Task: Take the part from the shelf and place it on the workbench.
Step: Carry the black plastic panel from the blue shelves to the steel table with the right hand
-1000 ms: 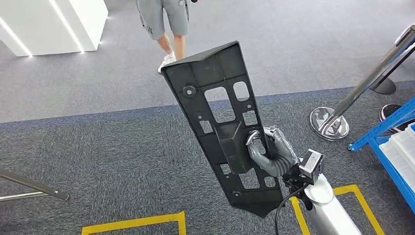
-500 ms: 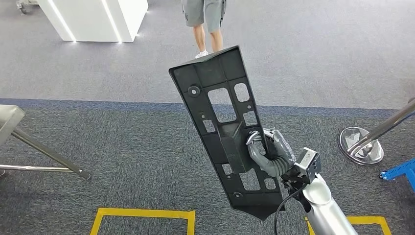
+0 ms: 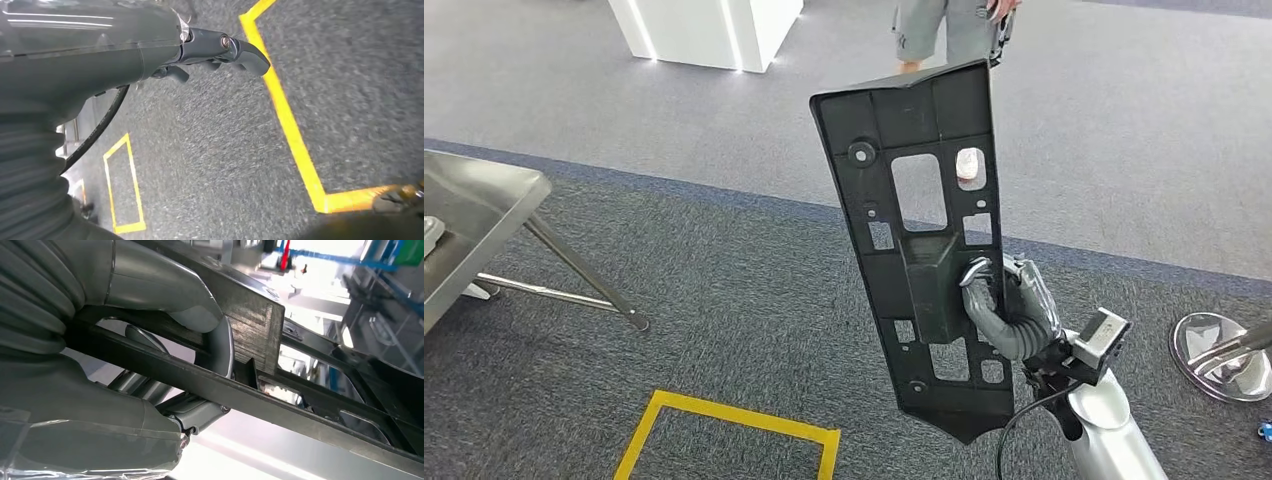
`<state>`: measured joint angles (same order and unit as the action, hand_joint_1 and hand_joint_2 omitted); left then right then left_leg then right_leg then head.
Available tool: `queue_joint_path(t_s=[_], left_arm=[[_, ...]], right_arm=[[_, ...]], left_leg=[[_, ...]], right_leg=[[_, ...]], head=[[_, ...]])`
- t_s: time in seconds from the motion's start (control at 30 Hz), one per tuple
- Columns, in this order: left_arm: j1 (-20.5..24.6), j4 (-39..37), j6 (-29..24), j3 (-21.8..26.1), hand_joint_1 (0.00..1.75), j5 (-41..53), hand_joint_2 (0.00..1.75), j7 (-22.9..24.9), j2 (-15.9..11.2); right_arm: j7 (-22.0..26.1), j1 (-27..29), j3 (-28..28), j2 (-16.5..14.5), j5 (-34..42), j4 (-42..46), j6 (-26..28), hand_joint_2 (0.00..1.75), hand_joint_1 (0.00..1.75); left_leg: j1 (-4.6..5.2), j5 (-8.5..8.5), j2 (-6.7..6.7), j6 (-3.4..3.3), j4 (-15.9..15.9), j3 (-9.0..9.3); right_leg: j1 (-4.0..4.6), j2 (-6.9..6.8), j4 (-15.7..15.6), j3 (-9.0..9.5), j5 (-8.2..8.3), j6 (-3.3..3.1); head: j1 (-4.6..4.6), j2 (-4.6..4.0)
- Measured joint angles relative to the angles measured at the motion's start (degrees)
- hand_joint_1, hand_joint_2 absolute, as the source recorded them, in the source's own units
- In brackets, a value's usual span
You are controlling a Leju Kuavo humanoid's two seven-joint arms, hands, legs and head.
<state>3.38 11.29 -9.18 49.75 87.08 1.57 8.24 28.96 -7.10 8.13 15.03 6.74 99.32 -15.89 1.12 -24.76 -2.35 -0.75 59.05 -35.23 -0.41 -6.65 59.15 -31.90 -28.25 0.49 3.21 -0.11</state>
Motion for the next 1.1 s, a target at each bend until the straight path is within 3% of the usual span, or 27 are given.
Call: queue_joint_path(t_s=[0.03,0.1,0.17,0.2,0.23,0.27,0.3,0.33,0.37,0.4,0.47,0.53,0.57,0.6,0.67,0.73,0.77,0.8,0.83,0.9,0.97,1.03,1.07,1.1], left_arm=[[-0.08,0.01,0.05,0.0,0.0,0.0,1.75,0.03,-0.27],[-0.08,0.02,0.05,0.01,0.0,-0.02,1.75,0.12,-0.68],[0.17,0.03,-0.04,0.02,0.0,-0.09,1.75,0.21,-0.85],[0.29,0.03,-0.19,0.02,0.0,-0.13,1.75,0.25,-0.88],[0.33,0.03,-0.46,0.02,0.0,-0.15,1.75,0.2,-0.89],[0.31,0.03,-0.92,0.02,0.0,-0.15,1.75,-0.02,-0.88],[0.28,0.03,-1.51,0.02,0.0,-0.13,1.75,-0.48,-0.87],[0.26,0.03,-2.39,0.02,0.0,-0.04,1.75,-1.4,-0.83],[0.27,0.03,-3.41,-0.02,0.0,0.16,1.75,-2.7,-0.79],[0.43,0.03,-4.49,-0.14,0.0,0.49,1.75,-4.28,-0.74],[1.0,0.03,-6.48,-0.75,0.0,1.08,1.75,-7.52,-0.6],[1.77,0.03,-7.38,-1.33,0.0,1.12,1.75,-9.52,-0.43],[2.16,0.03,-7.36,-1.45,0.0,1.0,1.75,-9.76,-0.3],[2.6,0.03,-7.04,-1.46,0.0,0.82,1.75,-9.4,-0.18],[3.2,0.03,-5.66,-1.43,0.0,-0.02,1.75,-7.0,0.08],[2.98,0.03,-3.86,-1.06,0.0,-1.83,1.75,-3.57,0.21],[2.6,0.03,-3.15,-0.65,0.0,-2.83,1.75,-2.06,0.24],[2.08,0.02,-2.6,-0.18,0.0,-3.67,1.75,-0.86,0.24],[1.57,0.02,-2.25,0.25,0.0,-4.28,1.75,0.0,0.23],[0.9,0.01,-1.91,0.82,0.0,-4.76,1.75,0.82,0.16],[0.84,0.01,-1.8,1.3,0.0,-4.88,1.75,1.06,0.11],[0.79,0.01,-1.75,1.67,0.0,-4.92,1.75,1.16,0.11],[0.67,0.01,-1.73,1.75,0.0,-4.93,1.75,1.22,0.15],[0.61,0.01,-1.71,1.78,0.0,-4.94,1.75,1.26,0.21]], right_arm=[[0.2,0.17,-0.16,-0.02,0.05,0.27,-0.12,1.75,1.75],[0.35,0.34,-0.56,-0.19,0.22,0.67,-0.39,1.75,1.75],[0.16,0.36,-0.9,-0.48,0.48,0.6,-1.04,1.75,1.75],[0.03,0.21,-0.95,-0.64,0.54,0.17,-1.5,1.75,1.75],[-0.08,-0.17,-0.9,-0.86,0.51,-0.58,-1.89,1.75,1.75],[-0.05,-0.84,-0.75,-1.11,0.44,-1.73,-2.13,1.75,1.75],[0.08,-1.79,-0.52,-1.35,0.37,-3.11,-2.23,1.75,1.75],[0.27,-2.93,-0.21,-1.54,0.45,-4.63,-2.15,1.75,1.75],[0.53,-4.01,0.14,-1.69,0.7,-6.11,-2.02,1.75,1.75],[0.82,-4.81,0.43,-1.82,1.07,-7.3,-1.87,1.75,1.75],[1.17,-5.37,0.84,-2.01,1.68,-8.8,-1.63,1.75,1.75],[1.11,-5.32,1.19,-2.07,1.73,-9.25,-1.46,1.75,1.75],[0.99,-5.38,1.41,-2.09,1.62,-9.33,-1.42,1.75,1.75],[0.86,-5.44,1.62,-2.09,1.49,-9.39,-1.36,1.75,1.75],[0.55,-5.59,1.89,-2.09,1.26,-9.73,-1.29,1.75,1.75],[0.22,-5.87,2.03,-2.09,0.96,-10.51,-1.28,1.75,1.75],[0.1,-6.04,2.1,-2.09,0.74,-10.93,-1.28,1.75,1.75],[0.03,-6.22,2.16,-2.09,0.55,-11.29,-1.29,1.75,1.75],[-0.01,-6.4,2.21,-2.09,0.41,-11.56,-1.31,1.75,1.75],[0.0,-6.8,2.26,-2.09,0.32,-11.89,-1.33,1.75,1.75],[0.0,-7.13,2.27,-2.09,0.3,-12.2,-1.33,1.75,1.75],[-0.02,-7.35,2.36,-2.11,0.28,-12.46,-1.34,1.75,1.75],[-0.03,-7.48,2.43,-2.15,0.27,-12.56,-1.36,1.75,1.75],[0.0,-7.64,2.47,-2.24,0.28,-12.62,-1.38,1.75,1.75]], left_leg=[[-0.11,0.16,0.6,-0.25,-0.42,0.25],[-0.43,0.6,1.63,-0.89,-1.44,1.04],[-0.57,0.79,2.73,-1.29,-1.83,1.37],[-0.56,0.78,3.38,-1.35,-1.81,1.37],[-0.58,0.75,4.13,-1.36,-1.74,1.38],[-0.61,0.7,4.85,-1.31,-1.63,1.39],[-0.66,0.62,5.56,-1.19,-1.43,1.4],[-0.74,0.46,6.28,-0.97,-1.11,1.38],[-0.77,0.27,6.95,-0.69,-0.74,1.21],[-0.8,0.1,7.68,-0.39,-0.22,0.88],[-0.93,0.13,9.12,0.29,0.31,0.06],[-1.18,0.38,10.44,0.98,0.24,-0.49],[-1.16,0.15,9.93,1.28,0.56,-0.74],[-1.09,-0.6,8.6,1.56,1.84,-1.37],[-1.04,-3.62,4.78,2.01,7.75,-4.12],[-1.25,-6.26,3.14,2.22,14.68,-7.59],[-1.29,-6.28,2.94,2.18,15.97,-8.27],[-1.28,-5.23,2.8,2.03,14.99,-7.8],[-1.18,-3.37,2.5,1.74,11.91,-6.23],[-0.36,-0.3,0.02,0.67,4.05,-2.26],[0.57,0.45,-1.67,-0.36,0.24,-0.53],[0.76,0.48,-0.57,-0.98,-0.33,-0.41],[0.6,0.66,0.1,-1.21,-0.89,-0.01],[0.35,0.89,0.71,-1.46,-1.46,0.47]], right_leg=[[-0.1,0.05,0.0,0.23,-0.19,0.28],[-0.28,2.4,2.01,-0.39,-1.68,0.69],[-0.41,5.55,8.5,-3.72,-4.79,0.84],[-0.4,6.23,12.24,-5.85,-6.08,0.92],[-0.44,6.48,14.78,-7.47,-6.45,1.04],[-0.54,6.57,15.33,-8.18,-5.67,1.15],[-0.7,6.66,13.64,-7.78,-3.83,1.24],[-0.97,7.12,9.99,-6.36,-1.36,1.33],[-1.32,8.43,6.38,-4.82,0.34,1.41],[-1.61,9.77,3.38,-3.58,1.44,1.46],[-1.73,11.28,1.25,-2.81,1.48,1.27],[-1.55,9.85,1.01,-2.77,1.59,0.58],[-1.54,9.08,0.84,-2.6,1.62,0.15],[-1.53,8.26,0.64,-2.41,1.66,-0.24],[-1.23,6.7,0.4,-2.1,1.55,-0.81],[-0.78,5.25,0.39,-1.99,1.35,-1.11],[-0.62,4.59,0.4,-1.91,1.24,-1.18],[-0.48,3.99,0.4,-1.77,1.11,-1.21],[-0.37,3.41,0.41,-1.53,0.94,-1.19],[-0.19,2.21,0.35,-1.02,0.56,-0.98],[-0.09,0.88,0.21,-0.72,0.31,-0.53],[0.01,-0.41,-0.12,-0.27,0.13,-0.01],[-0.04,-0.12,-0.05,0.05,-0.11,0.26],[-0.08,1.03,0.75,-0.05,-0.76,0.44]], head=[[-0.01,0.0],[-0.01,0.0],[0.0,0.0],[0.0,0.0],[0.0,0.0],[0.0,0.0],[0.0,0.0],[0.0,0.0],[-0.01,0.0],[0.0,0.0],[0.0,0.0],[0.01,0.0],[0.02,0.0],[0.02,0.0],[0.02,0.0],[0.02,0.0],[0.02,0.0],[0.02,0.0],[0.02,0.0],[0.03,0.0],[0.03,0.0],[0.02,0.0],[0.02,0.0],[0.02,0.0]])
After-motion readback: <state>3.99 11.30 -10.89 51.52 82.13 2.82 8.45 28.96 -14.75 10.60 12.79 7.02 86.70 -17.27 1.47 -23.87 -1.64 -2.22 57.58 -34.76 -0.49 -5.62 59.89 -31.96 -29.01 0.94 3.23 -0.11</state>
